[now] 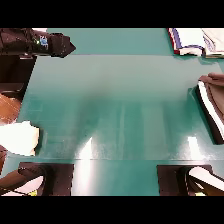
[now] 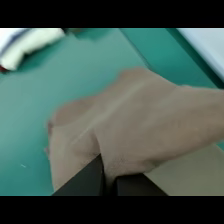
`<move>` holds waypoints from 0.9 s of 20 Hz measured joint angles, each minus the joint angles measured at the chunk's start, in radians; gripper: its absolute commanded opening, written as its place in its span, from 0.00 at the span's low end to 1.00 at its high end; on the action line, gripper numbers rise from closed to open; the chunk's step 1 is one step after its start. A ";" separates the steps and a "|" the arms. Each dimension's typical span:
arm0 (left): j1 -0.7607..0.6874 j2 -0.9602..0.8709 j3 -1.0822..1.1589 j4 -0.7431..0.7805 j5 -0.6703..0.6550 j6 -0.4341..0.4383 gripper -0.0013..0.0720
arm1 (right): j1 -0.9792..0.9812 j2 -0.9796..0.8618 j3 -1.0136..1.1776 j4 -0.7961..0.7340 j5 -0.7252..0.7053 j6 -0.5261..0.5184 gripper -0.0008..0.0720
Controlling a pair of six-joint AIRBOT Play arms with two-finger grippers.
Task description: Fold the shirts.
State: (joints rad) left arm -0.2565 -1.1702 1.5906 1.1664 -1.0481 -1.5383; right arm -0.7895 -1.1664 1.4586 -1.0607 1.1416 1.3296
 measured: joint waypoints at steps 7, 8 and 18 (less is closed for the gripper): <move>0.000 0.000 0.000 0.002 -0.011 0.015 0.06 | -0.134 0.073 -0.192 -0.182 0.041 0.021 0.80; 0.000 0.000 0.000 0.002 -0.011 0.017 0.06 | -0.151 0.076 -0.206 -0.193 0.048 0.021 0.84; 0.000 0.000 0.000 0.003 -0.009 0.026 0.06 | 0.098 0.084 -0.120 -0.026 0.085 0.026 0.83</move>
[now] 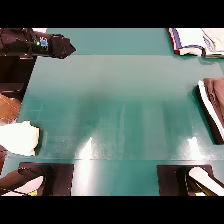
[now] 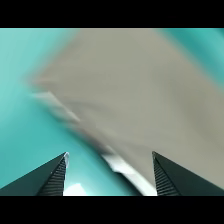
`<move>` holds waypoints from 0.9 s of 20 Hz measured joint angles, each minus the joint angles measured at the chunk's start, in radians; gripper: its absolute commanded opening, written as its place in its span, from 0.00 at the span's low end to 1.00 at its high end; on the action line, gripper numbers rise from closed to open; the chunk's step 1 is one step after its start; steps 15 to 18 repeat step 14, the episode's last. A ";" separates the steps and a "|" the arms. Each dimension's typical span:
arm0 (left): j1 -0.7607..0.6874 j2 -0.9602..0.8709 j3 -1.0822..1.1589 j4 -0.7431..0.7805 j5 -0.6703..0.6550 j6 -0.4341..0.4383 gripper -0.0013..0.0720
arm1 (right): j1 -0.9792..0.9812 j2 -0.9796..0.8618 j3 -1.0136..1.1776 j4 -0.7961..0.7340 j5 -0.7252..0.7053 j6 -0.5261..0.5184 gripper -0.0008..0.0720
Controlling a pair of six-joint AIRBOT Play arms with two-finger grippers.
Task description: Fold the shirts.
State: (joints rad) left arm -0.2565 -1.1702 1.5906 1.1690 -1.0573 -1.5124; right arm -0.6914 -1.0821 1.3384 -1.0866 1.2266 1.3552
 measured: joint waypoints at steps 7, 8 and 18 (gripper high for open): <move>0.000 0.000 0.000 -0.002 0.002 0.001 0.06 | 0.599 0.000 0.068 0.082 -0.064 -0.001 0.04; 0.000 0.000 0.000 -0.002 0.002 0.001 0.06 | 0.666 0.000 0.070 0.085 -0.077 0.000 0.03; 0.000 0.000 0.000 -0.003 0.002 0.001 0.06 | 0.916 0.000 0.076 0.088 -0.117 -0.005 0.03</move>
